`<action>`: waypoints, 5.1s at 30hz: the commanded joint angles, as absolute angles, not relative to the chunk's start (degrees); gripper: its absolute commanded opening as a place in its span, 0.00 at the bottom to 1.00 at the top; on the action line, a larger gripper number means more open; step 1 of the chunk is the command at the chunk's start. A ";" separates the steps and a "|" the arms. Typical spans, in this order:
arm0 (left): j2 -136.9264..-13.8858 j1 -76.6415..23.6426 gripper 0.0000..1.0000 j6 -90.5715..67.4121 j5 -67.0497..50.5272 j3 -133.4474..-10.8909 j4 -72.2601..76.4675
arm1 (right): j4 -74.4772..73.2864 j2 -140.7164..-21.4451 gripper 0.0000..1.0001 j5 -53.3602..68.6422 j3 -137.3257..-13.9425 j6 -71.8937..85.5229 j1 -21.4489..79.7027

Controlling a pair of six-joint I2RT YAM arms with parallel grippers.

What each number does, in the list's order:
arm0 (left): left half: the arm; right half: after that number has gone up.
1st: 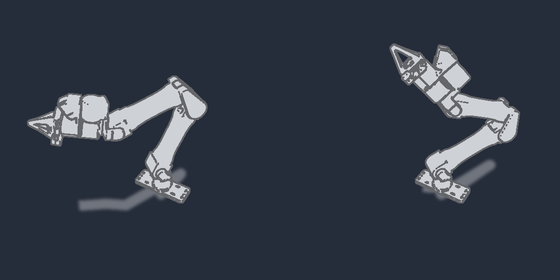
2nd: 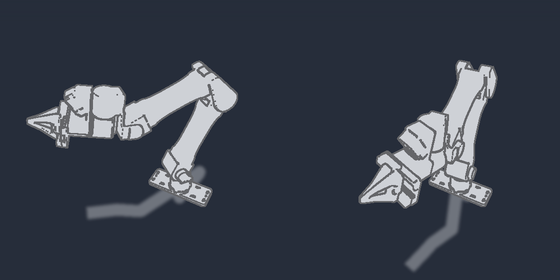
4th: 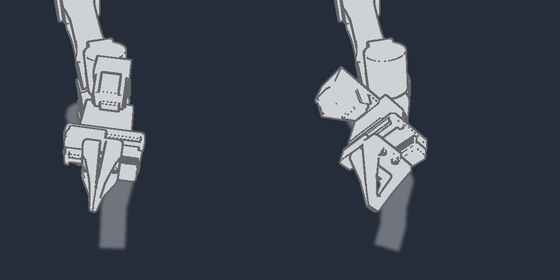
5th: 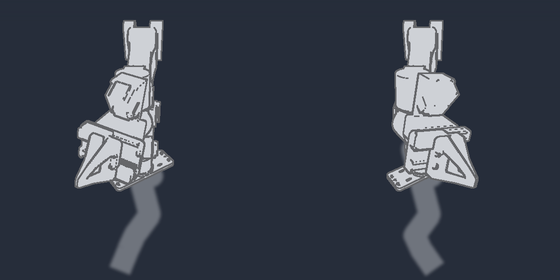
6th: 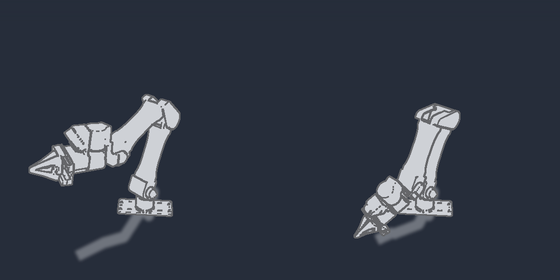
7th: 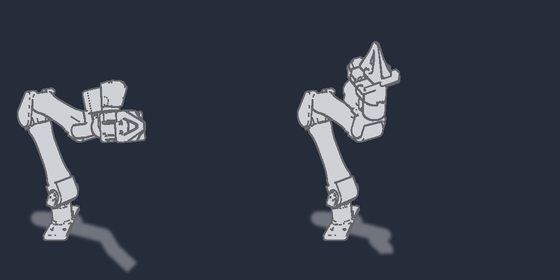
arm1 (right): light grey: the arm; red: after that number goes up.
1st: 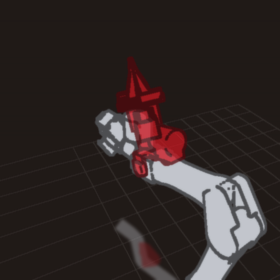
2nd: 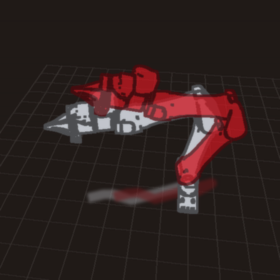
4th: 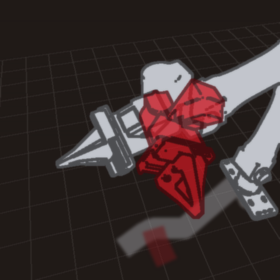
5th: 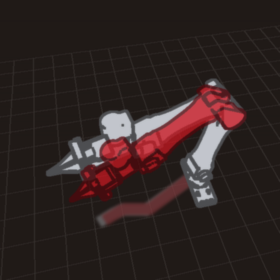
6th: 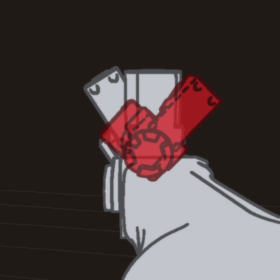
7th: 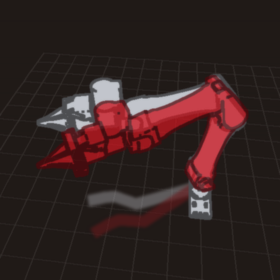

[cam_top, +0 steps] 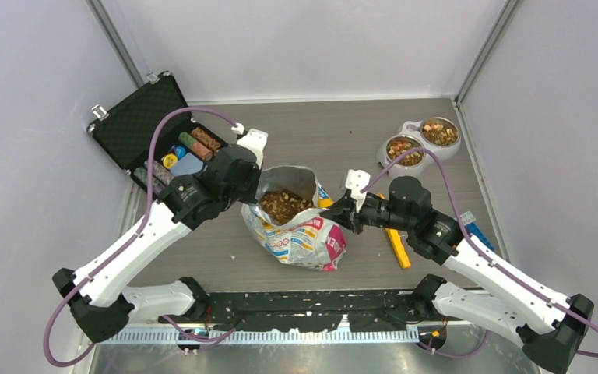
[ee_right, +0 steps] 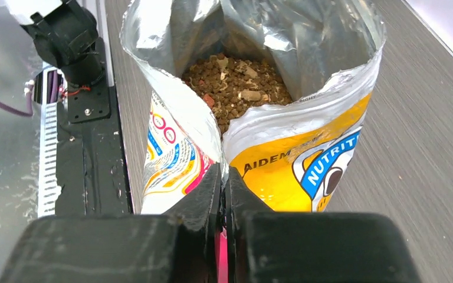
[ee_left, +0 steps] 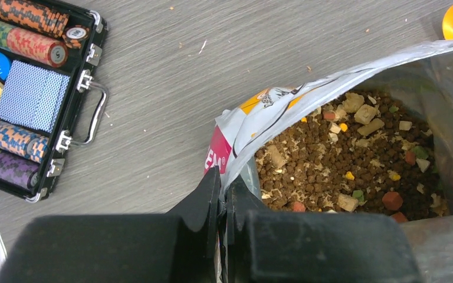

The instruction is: Serve the pet food

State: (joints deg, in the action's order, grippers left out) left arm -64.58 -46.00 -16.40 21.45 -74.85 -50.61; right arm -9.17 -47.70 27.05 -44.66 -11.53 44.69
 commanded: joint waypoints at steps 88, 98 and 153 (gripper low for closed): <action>-80.20 -50.45 0.00 19.97 -0.47 -92.72 -53.49 | -7.15 -10.82 0.05 -17.10 -44.07 -2.24 44.72; -80.50 -51.18 0.00 0.56 2.55 -101.30 -55.35 | -13.05 -17.48 0.05 5.44 -47.23 -7.69 44.74; -69.72 -22.82 0.99 43.41 -62.73 -71.75 -36.66 | -20.36 -25.73 0.05 7.25 -53.54 -7.94 44.74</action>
State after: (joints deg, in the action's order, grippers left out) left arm -66.00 -22.39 38.04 -57.36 -66.22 -33.63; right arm -36.36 -24.67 7.99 -48.36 -6.94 44.88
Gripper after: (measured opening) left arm 0.993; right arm 0.079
